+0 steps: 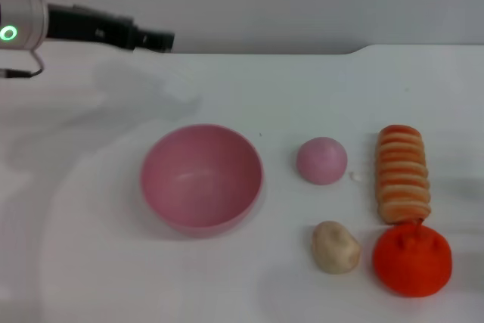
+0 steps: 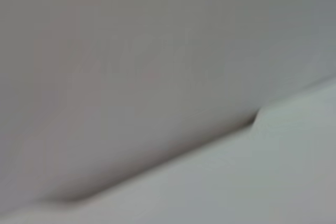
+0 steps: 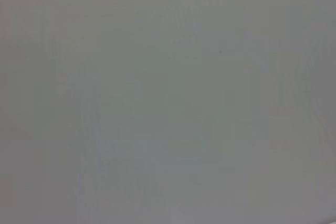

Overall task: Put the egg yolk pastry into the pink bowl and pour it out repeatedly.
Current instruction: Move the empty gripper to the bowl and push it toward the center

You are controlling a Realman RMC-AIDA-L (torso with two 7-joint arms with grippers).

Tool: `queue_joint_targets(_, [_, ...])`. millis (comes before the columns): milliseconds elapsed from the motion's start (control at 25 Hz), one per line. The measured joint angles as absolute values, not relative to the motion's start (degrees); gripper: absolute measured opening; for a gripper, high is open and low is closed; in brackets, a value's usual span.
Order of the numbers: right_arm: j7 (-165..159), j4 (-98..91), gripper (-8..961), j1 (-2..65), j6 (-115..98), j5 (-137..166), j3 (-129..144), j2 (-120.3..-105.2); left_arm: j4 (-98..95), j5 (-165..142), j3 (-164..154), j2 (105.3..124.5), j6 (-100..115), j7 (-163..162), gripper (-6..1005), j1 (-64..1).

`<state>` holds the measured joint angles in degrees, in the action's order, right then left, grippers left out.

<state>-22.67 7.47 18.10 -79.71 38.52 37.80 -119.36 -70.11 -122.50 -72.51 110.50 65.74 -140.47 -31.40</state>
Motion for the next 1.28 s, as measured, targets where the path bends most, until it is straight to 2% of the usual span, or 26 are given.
queue_joint_targets(80, [-22.7,7.5,561,18.3,-79.7,38.5,37.7,-119.35,-75.8,-132.4,-69.0,112.78,73.9,-146.0,803,-31.9])
queue_joint_targets(120, [-22.7,7.5,561,18.3,-79.7,38.5,37.7,-119.36,-79.2,-137.1,-67.1,114.52,77.9,-147.2,801,-32.0])
queue_joint_targets(240, [-22.7,7.5,561,18.5,-79.7,38.6,37.6,-119.35,-79.2,-137.1,-67.1,114.52,77.9,-147.2,798,-32.0])
queue_joint_targets(320, [-22.7,7.5,561,18.7,-79.7,38.6,37.6,-119.34,-89.3,-147.6,-68.1,117.81,88.4,-149.8,795,-30.8])
queue_joint_targets(720, [-22.7,7.5,560,18.8,-79.7,38.6,37.4,-119.27,-83.6,-147.8,-72.9,118.03,89.0,-151.4,782,-31.6])
queue_joint_targets(1280, [-22.7,7.5,561,18.7,-79.6,38.6,37.3,-119.26,-65.2,-148.6,-80.0,118.07,78.8,-151.7,764,-38.3])
